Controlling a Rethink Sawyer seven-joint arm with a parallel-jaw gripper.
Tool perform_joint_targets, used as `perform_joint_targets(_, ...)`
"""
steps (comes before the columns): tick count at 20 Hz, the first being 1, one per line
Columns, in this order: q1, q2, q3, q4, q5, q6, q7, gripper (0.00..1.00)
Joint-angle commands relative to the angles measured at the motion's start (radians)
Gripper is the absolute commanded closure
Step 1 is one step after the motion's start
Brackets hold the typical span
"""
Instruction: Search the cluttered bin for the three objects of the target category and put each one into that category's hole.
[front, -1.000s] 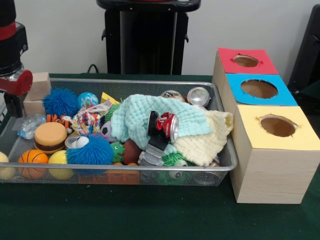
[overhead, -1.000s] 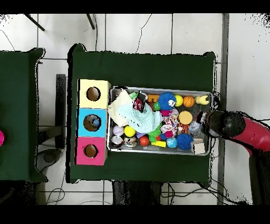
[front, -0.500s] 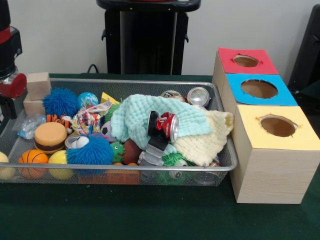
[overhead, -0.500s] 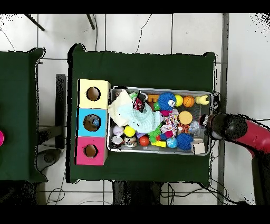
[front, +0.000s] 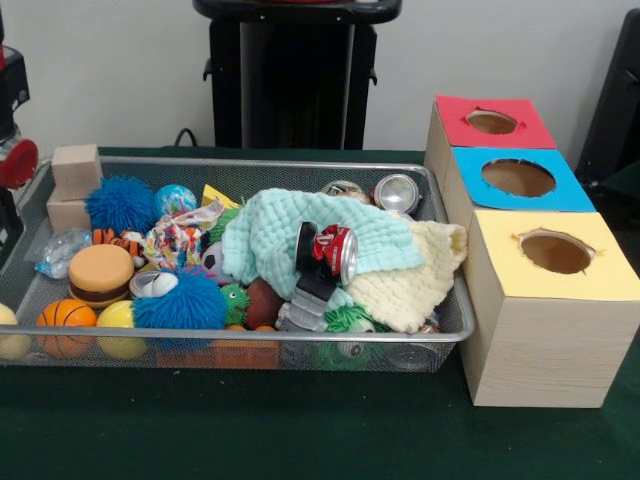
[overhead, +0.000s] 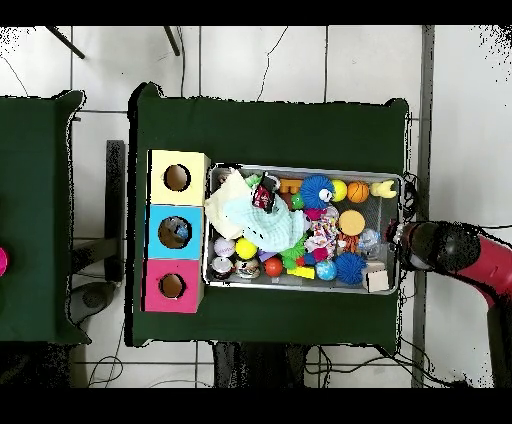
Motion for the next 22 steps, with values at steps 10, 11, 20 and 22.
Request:
perform_joint_targets(10, -0.025, -0.014, 0.060, 0.184, -0.105, -0.081, -0.132, 1.00)
perform_joint_targets(11, -0.023, -0.019, 0.057, 0.194, -0.107, -0.088, -0.123, 1.00)
perform_joint_targets(20, 0.004, -0.014, 0.051, 0.216, -0.119, -0.118, -0.066, 1.00)
perform_joint_targets(22, 0.007, -0.021, 0.051, 0.224, -0.118, -0.117, -0.059, 1.00)
